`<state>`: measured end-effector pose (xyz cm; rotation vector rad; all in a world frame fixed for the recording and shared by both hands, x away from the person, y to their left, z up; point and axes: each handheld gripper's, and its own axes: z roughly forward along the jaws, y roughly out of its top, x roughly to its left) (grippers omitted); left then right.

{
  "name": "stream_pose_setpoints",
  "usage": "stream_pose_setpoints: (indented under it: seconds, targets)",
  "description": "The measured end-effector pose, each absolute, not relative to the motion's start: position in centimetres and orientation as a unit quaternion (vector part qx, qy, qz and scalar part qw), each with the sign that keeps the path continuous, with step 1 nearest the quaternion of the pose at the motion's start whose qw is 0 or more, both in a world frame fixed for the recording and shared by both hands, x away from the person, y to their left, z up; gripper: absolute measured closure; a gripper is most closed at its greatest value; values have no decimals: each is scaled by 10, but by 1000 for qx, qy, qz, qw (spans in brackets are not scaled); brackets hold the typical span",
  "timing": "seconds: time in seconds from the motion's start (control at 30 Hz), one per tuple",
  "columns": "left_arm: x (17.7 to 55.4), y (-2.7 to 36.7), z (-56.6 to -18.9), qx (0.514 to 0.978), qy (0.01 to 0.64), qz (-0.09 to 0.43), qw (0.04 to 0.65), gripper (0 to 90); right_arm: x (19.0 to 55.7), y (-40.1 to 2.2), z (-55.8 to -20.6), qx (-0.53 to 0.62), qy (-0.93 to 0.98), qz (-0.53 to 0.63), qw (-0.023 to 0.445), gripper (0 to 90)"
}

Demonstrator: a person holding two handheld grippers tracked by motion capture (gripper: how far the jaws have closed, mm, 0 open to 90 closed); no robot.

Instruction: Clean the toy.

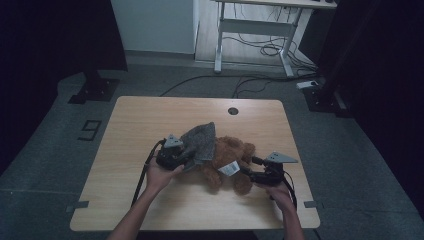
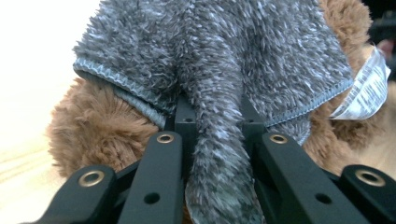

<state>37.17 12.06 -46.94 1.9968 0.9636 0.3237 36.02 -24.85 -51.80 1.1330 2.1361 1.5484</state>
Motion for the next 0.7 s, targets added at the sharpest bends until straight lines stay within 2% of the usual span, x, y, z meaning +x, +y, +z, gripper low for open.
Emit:
stream_pose_setpoints:
  seconds: [0.17, 0.37, 0.4, 0.47, 0.57, 0.7]
  targets:
    - [357, 126, -476, 797, 386, 130, 446, 762, 361, -234, -504, 396, 724, 546, 146, 187]
    - [347, 132, -481, 798, 387, 130, 444, 761, 365, -204, -508, 380, 749, 529, 125, 152]
    - [346, 134, -482, 797, 387, 126, 447, 760, 365, -202, -509, 380, 751, 526, 121, 178]
    - [344, 137, -484, 797, 387, 120, 448, 760, 365, -199, -513, 362, 763, 525, 108, 314]
    - [340, 139, -487, 803, 386, 119, 438, 757, 363, -191, -522, 345, 793, 491, 110, 442]
    - [336, 142, -485, 799, 391, 122, 442, 756, 360, -183, -533, 327, 808, 474, 128, 535]
